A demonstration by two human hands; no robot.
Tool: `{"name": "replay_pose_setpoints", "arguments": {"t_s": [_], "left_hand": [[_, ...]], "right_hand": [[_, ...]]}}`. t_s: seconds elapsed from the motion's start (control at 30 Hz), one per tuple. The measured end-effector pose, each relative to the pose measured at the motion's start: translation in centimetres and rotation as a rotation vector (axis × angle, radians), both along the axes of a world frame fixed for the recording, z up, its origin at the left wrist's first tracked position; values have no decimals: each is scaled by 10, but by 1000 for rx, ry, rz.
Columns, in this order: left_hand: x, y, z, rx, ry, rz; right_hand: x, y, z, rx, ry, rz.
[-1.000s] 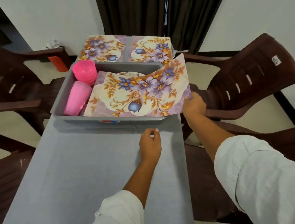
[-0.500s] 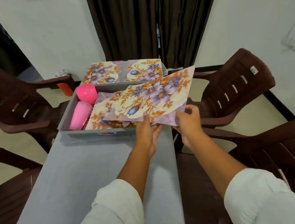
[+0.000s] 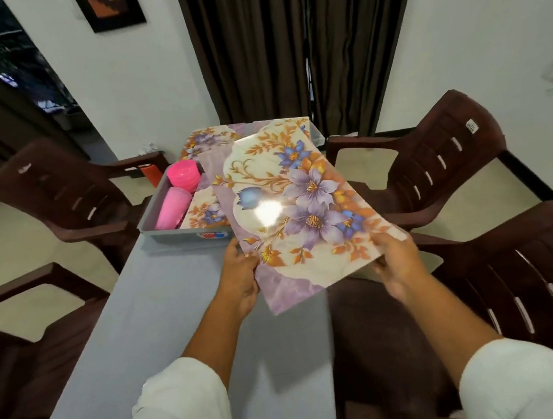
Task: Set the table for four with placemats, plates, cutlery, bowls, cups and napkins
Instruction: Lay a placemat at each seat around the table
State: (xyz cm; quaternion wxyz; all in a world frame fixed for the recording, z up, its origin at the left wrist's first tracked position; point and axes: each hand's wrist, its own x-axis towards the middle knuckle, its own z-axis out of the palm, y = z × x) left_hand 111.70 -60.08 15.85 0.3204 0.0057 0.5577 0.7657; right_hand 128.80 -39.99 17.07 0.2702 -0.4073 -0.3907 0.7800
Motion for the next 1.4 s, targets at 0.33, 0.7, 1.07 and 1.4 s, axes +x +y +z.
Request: {"name": "replay_pose_setpoints", "arguments": {"t_s": [0.33,0.7,1.07,1.4], "left_hand": [[42,-118,-19,-245,44,-200],[62,-208,-92,-544,9,-223],[24,-173,-124,-875,351,-115],[-1,-144,-139,-1322,429,-444]], "right_hand": [[33,-27,-48,245,-279,457],[39,-101,-165,326,-639,665],[6,-102,-146,633,-908,636],[-10,-98,-154,885,-1054,913]]}}
